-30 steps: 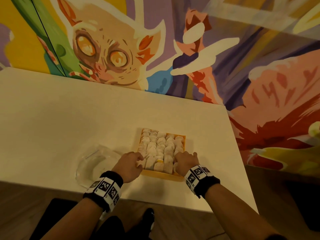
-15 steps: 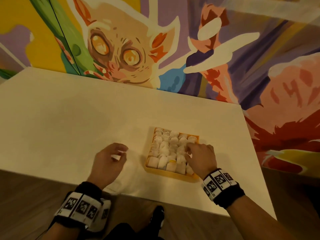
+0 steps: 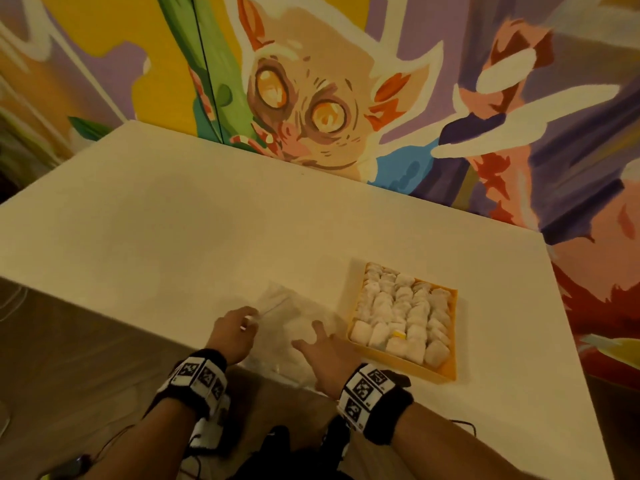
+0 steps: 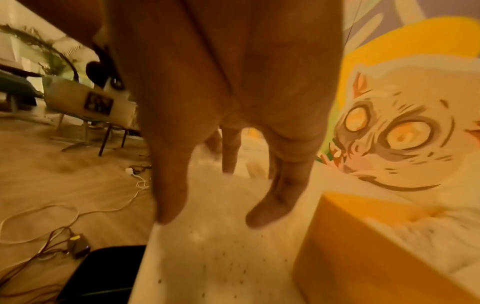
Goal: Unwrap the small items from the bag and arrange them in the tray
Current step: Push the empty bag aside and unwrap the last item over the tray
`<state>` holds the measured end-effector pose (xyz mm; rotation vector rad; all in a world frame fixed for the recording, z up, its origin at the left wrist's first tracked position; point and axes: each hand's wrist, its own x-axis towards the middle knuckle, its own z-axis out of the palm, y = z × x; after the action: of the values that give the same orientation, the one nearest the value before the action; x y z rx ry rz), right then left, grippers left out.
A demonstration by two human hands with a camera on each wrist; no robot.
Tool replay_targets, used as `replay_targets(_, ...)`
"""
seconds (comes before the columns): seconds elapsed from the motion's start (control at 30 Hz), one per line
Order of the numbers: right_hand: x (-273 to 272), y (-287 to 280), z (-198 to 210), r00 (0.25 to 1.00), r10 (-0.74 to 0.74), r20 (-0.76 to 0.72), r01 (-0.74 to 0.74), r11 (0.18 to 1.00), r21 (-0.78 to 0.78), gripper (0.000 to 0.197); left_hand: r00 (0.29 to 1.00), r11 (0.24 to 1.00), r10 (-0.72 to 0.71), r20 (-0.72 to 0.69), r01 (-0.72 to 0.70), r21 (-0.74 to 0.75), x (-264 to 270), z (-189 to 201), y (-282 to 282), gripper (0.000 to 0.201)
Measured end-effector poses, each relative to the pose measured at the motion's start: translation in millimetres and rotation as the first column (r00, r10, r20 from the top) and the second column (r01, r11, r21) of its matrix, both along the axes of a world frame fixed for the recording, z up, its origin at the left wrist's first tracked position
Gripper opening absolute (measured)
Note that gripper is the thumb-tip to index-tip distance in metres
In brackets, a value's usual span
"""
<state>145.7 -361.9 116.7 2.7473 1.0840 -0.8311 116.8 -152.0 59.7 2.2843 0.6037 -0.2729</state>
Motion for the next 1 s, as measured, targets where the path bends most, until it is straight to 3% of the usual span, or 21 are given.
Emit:
replay_targets(0.13,4,10,-3,0.995,-0.077,-0.058,0.089,0.967,0.24,0.025,0.996,0.971,0.053,0.069,-0.036,-0.236,-11,15,14,0.026)
replay_targets(0.27,4,23,4,0.965,-0.225,-0.138,0.263,0.777,0.572,0.021,0.98,0.892,0.141,0.14,-0.065,-0.447,-16,38,23,0.024)
replay_targets(0.37,-1,38,9,0.946,-0.268,-0.181,0.316,0.642,0.699,0.025,0.964,0.803,0.236,0.122,-0.123,-0.583,-15,51,28,0.019)
replay_targets(0.47,-4,53,13,0.925,-0.298,-0.236,0.367,0.535,0.761,0.032,0.968,0.753,0.204,0.145,-0.061,-0.656,-16,64,29,0.027)
replay_targets(0.53,-2,59,10,0.929,-0.295,-0.222,0.355,0.547,0.758,0.035,0.971,0.743,0.167,0.173,-0.009,-0.669,-15,68,29,0.02)
replay_targets(0.67,5,60,0,0.947,-0.264,-0.182,0.315,0.662,0.681,0.043,0.972,0.823,0.137,0.193,-0.003,-0.567,-8,53,35,0.019)
replay_targets(0.77,6,60,4,0.882,-0.312,-0.353,0.471,0.579,0.666,0.042,0.954,0.769,0.248,0.17,-0.087,-0.633,-7,40,34,0.031)
replay_targets(0.87,15,61,10,0.748,-0.371,-0.55,0.663,0.453,0.596,0.033,0.93,0.663,0.349,0.118,-0.156,-0.732,-3,38,30,0.018)
replay_targets(0.93,21,62,4,0.734,-0.435,-0.521,0.678,0.496,0.542,0.033,0.931,0.64,0.353,0.099,-0.162,-0.751,-1,35,29,0.012)
replay_targets(1.0,23,64,-2,0.795,-0.486,-0.363,0.607,0.633,0.482,0.034,0.94,0.641,0.329,0.091,-0.151,-0.752,0,31,27,0.013)
